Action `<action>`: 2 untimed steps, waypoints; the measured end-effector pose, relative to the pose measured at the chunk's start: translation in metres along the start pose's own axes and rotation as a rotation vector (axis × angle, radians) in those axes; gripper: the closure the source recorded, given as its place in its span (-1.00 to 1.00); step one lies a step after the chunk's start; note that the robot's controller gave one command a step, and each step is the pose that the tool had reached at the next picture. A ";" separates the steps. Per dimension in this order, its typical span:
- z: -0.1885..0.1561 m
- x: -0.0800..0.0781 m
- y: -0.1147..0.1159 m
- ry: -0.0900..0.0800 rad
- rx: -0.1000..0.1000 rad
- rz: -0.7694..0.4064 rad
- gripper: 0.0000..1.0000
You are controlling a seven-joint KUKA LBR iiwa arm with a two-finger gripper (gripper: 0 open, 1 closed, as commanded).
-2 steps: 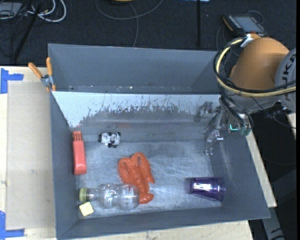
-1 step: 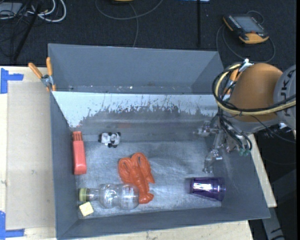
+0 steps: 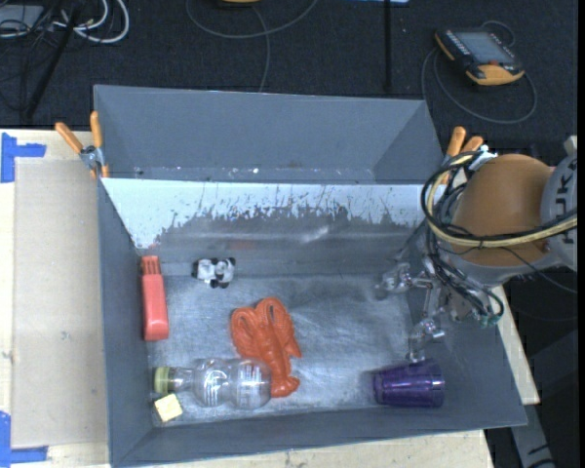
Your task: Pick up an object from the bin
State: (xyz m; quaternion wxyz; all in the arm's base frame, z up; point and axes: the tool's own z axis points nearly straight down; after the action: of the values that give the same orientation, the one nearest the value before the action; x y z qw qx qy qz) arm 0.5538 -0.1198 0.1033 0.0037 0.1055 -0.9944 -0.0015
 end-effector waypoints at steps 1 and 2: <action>0.011 0.025 -0.008 -0.028 0.010 -0.164 -1.00; 0.024 0.064 0.003 -0.072 0.033 -0.294 1.00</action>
Offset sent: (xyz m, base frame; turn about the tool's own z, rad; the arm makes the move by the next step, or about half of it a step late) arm -0.0830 -0.0133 -0.0333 -0.2921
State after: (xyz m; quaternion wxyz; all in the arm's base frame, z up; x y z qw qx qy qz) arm 0.4904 -0.1305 0.0800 -0.0341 0.2499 -0.9676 0.0103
